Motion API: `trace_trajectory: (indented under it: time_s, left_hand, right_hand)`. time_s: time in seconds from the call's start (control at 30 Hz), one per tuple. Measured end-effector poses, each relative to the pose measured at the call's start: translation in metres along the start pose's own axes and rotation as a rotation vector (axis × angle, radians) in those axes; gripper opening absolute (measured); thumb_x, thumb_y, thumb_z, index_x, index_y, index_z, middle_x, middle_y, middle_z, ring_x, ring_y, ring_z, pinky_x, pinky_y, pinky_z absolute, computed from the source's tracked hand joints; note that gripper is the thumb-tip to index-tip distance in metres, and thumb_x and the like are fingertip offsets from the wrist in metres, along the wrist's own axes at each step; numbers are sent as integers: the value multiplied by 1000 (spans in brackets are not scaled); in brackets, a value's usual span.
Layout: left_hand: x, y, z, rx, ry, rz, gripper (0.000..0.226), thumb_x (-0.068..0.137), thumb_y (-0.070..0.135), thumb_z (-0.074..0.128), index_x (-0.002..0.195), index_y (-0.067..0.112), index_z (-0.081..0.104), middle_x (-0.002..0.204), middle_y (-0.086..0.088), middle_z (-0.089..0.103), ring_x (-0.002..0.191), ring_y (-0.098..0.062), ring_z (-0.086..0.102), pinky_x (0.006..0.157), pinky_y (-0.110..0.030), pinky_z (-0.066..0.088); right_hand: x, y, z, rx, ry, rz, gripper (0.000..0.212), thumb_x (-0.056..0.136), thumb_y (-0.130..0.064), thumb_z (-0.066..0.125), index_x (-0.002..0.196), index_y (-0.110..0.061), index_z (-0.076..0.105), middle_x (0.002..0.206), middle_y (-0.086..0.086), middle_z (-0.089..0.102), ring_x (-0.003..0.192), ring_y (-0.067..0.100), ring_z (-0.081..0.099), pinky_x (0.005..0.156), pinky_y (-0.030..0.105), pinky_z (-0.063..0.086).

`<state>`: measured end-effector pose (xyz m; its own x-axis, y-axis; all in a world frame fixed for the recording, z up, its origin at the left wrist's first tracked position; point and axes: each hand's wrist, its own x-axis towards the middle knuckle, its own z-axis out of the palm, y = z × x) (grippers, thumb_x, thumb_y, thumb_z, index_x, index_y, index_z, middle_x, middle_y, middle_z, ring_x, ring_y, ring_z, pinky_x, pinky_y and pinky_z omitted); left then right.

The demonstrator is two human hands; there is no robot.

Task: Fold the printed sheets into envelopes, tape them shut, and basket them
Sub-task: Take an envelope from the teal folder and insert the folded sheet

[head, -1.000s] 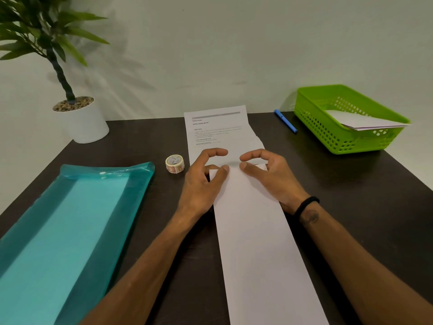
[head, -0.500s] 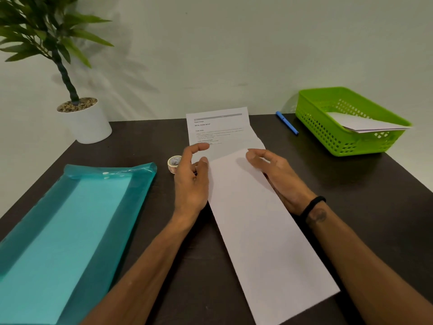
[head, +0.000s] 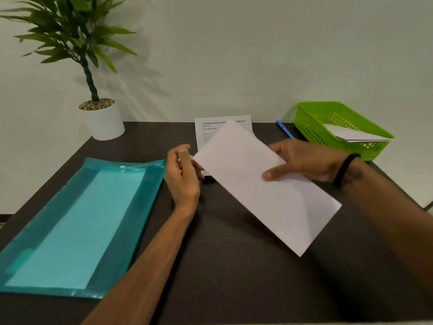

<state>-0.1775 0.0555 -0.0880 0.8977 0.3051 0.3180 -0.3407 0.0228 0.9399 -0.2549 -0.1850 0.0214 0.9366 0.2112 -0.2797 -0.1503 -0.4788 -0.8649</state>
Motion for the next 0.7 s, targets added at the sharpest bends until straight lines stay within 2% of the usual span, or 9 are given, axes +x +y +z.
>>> trace_trajectory:
  time_s: [0.1, 0.2, 0.23, 0.33, 0.43, 0.5, 0.57, 0.63, 0.7]
  left_hand:
    - [-4, 1, -3, -38, 13, -56, 47, 112, 41, 34, 98, 12, 68, 62, -5, 65, 50, -14, 58, 52, -33, 49]
    - [-8, 10, -2, 6, 28, -83, 55, 111, 45, 33, 83, 14, 69, 58, -6, 65, 48, -15, 59, 53, -32, 50]
    - [-8, 15, -3, 24, 52, -88, 57, 111, 46, 32, 81, 16, 70, 60, -6, 67, 52, -16, 62, 57, -35, 52]
    - [-8, 31, -14, 100, 200, -129, 61, 110, 45, 30, 77, 19, 74, 74, -4, 71, 74, -23, 67, 75, -42, 54]
    - [-6, 44, -33, 101, 244, -154, 58, 109, 42, 32, 78, 19, 75, 75, -1, 69, 78, -22, 66, 81, -43, 53]
    - [-8, 49, -45, 121, 132, -111, 52, 108, 41, 37, 82, 18, 76, 75, 2, 70, 75, -15, 66, 77, -37, 54]
    - [-20, 56, -57, 218, -71, -23, 41, 107, 36, 45, 86, 17, 75, 78, 6, 71, 73, -2, 64, 68, -21, 50]
    - [-35, 65, -64, 416, -300, 140, 31, 106, 31, 51, 92, 16, 74, 84, 4, 72, 76, -2, 63, 63, -11, 43]
    - [-48, 72, -65, 730, -526, 295, 28, 105, 34, 50, 108, 18, 73, 100, 0, 74, 93, -15, 68, 79, -22, 51]
  right_hand:
    - [-17, -42, -12, -314, 66, -37, 28, 87, -8, 81, 113, -15, 74, 105, 3, 80, 95, 26, 78, 82, 41, 63]
    - [-22, -73, -7, -644, 132, -56, 22, 88, -15, 79, 107, -24, 76, 96, -9, 80, 86, 14, 77, 77, 37, 63]
    - [-21, -79, -2, -759, 160, -59, 24, 88, -18, 78, 110, -27, 75, 100, -12, 78, 87, 12, 74, 79, 36, 62]
    - [-14, -76, 20, -1050, 256, -92, 36, 89, -19, 72, 125, -27, 68, 124, -4, 64, 103, 18, 60, 86, 34, 51]
    - [-9, -49, 48, -1071, 309, -144, 33, 90, -11, 62, 118, -27, 67, 119, 8, 63, 108, 31, 62, 81, 31, 43]
    - [-13, -33, 71, -1066, 331, -151, 30, 90, -11, 57, 114, -28, 67, 113, 12, 65, 102, 34, 63, 78, 34, 46]
    - [-19, -18, 91, -1044, 346, -164, 28, 90, -10, 55, 108, -28, 67, 108, 10, 66, 97, 33, 64, 79, 40, 54]
    - [-27, -3, 107, -984, 339, -181, 26, 87, -9, 58, 103, -28, 67, 106, 5, 69, 98, 30, 65, 82, 44, 57]
    - [-33, 13, 117, -941, 326, -197, 29, 85, -13, 63, 109, -27, 69, 112, 2, 72, 104, 27, 66, 88, 46, 57]
